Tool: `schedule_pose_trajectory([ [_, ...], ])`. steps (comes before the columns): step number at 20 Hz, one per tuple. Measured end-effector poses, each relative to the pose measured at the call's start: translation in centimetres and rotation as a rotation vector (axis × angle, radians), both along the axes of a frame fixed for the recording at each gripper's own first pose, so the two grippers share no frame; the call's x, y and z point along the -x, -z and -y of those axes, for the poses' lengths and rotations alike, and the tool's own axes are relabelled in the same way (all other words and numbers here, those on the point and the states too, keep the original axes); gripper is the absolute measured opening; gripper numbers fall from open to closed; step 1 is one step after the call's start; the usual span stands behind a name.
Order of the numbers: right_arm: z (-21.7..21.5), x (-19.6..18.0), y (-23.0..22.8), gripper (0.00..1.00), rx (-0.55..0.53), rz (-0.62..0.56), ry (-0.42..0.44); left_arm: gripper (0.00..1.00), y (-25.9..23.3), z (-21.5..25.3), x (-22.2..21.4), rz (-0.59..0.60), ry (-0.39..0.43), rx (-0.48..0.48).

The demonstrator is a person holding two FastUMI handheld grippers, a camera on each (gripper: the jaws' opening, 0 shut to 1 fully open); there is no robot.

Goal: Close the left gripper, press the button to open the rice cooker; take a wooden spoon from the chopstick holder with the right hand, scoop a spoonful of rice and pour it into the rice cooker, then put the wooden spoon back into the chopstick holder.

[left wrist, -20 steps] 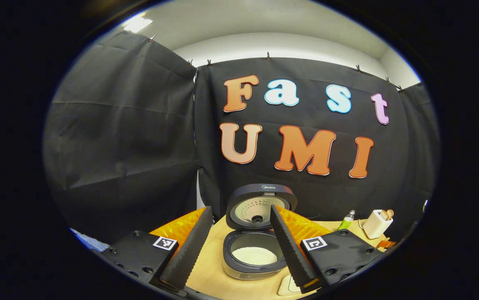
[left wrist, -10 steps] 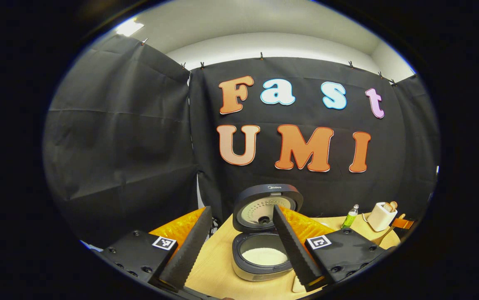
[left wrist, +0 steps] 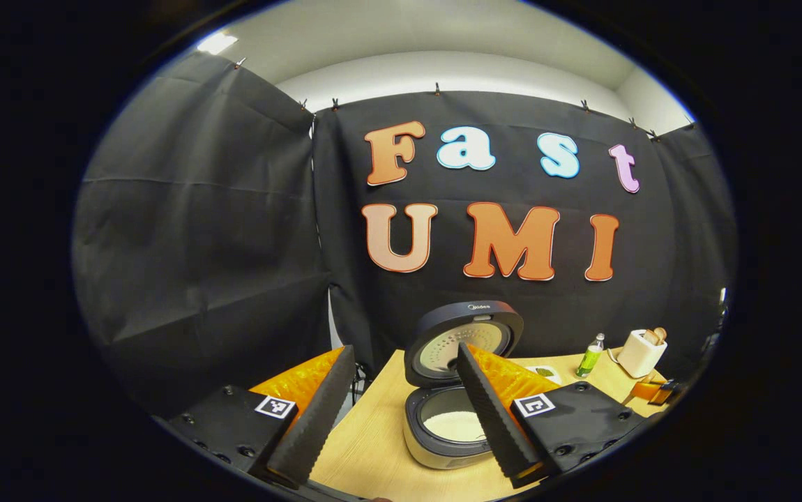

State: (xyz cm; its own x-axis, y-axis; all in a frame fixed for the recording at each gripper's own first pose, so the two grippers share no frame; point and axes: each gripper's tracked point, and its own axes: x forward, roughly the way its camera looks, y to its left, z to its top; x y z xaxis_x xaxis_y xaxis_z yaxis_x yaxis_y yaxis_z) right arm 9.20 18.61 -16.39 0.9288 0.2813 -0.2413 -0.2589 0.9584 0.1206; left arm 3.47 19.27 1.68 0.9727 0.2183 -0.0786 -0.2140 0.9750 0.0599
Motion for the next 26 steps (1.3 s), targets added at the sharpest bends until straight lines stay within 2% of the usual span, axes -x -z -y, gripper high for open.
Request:
schedule_pose_trajectory([
  [1,-0.2,-0.1,0.9,0.17,0.039,0.002,-0.001,0.94,0.2,-0.3,-0.1,-0.003,0.005,0.005],
  [2,-0.4,-0.2,1.8,0.17,0.079,0.008,-0.003,1.00,0.5,-0.8,-0.1,-0.007,0.008,0.007],
  [3,-0.7,-0.3,2.6,0.17,0.113,0.014,-0.009,0.94,0.8,-1.1,-0.1,-0.015,0.011,0.004],
  [7,-1.2,-0.9,5.2,0.17,0.243,0.037,-0.024,0.94,2.0,-2.3,0.1,-0.042,0.025,-0.003],
  [9,-1.3,-0.5,6.7,0.17,0.255,0.025,-0.025,0.94,2.6,-3.0,0.1,-0.051,0.024,0.002],
  [12,-1.6,0.4,7.8,0.17,0.190,0.012,-0.007,0.95,3.2,-4.2,0.4,-0.060,0.016,0.007],
  [13,-2.0,1.0,7.9,0.17,0.152,0.007,-0.012,0.98,3.3,-4.5,0.4,-0.062,0.015,0.009],
  [16,-2.5,2.2,7.9,0.17,0.062,-0.007,0.003,0.94,4.1,-4.9,0.5,-0.073,0.018,0.021],
  [17,-2.9,2.4,8.0,0.17,0.019,-0.018,0.005,0.98,4.2,-4.9,0.5,-0.075,0.021,0.027],
  [23,-6.8,3.9,8.6,0.17,-0.283,-0.107,-0.006,0.98,5.1,-4.3,0.1,-0.085,0.049,0.042],
  [24,-7.1,3.8,8.7,0.17,-0.316,-0.110,0.001,0.94,5.1,-4.2,0.1,-0.087,0.051,0.045],
  [26,-6.6,3.1,8.8,0.17,-0.361,-0.115,0.033,0.98,5.3,-4.1,0.0,-0.093,0.056,0.052],
])
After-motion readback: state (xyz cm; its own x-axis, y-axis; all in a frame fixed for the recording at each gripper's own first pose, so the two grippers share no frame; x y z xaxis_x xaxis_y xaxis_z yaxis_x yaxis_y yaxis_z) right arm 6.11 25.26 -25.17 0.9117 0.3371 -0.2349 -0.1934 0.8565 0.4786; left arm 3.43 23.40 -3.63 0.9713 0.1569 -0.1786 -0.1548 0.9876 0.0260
